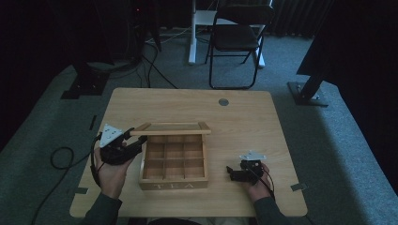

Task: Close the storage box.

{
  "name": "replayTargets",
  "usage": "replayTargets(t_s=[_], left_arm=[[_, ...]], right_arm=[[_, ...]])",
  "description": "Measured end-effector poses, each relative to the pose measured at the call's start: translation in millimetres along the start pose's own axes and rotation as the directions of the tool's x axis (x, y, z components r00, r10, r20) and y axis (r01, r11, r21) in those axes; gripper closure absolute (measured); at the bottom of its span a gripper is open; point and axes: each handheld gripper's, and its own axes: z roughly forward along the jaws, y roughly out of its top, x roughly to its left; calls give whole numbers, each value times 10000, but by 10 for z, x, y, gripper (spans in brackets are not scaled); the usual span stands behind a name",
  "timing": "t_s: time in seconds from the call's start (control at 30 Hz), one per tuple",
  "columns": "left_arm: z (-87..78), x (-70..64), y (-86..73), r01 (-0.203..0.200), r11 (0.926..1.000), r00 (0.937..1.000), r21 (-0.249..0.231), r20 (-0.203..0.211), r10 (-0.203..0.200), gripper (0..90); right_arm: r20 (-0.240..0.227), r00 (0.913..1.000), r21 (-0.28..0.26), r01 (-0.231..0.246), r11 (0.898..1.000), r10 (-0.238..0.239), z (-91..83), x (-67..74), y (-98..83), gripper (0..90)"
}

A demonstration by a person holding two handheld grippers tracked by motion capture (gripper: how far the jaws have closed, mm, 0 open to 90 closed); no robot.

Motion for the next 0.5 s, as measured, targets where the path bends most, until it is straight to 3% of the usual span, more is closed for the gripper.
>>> replayTargets(t_s=[0.23, 0.5], left_arm=[[-36, -26, -59, 123, 9999, 9999, -25, -91, -123, 485], [-64, -50, -111, -15, 10000, 9996, 84, -275, 18, 518]], right_arm=[[-2, 10000, -5, 6, 10000, -6, 0, 0, 0, 132], [1, 10000, -9, 33, 10000, -33, 0, -1, 0, 132]])
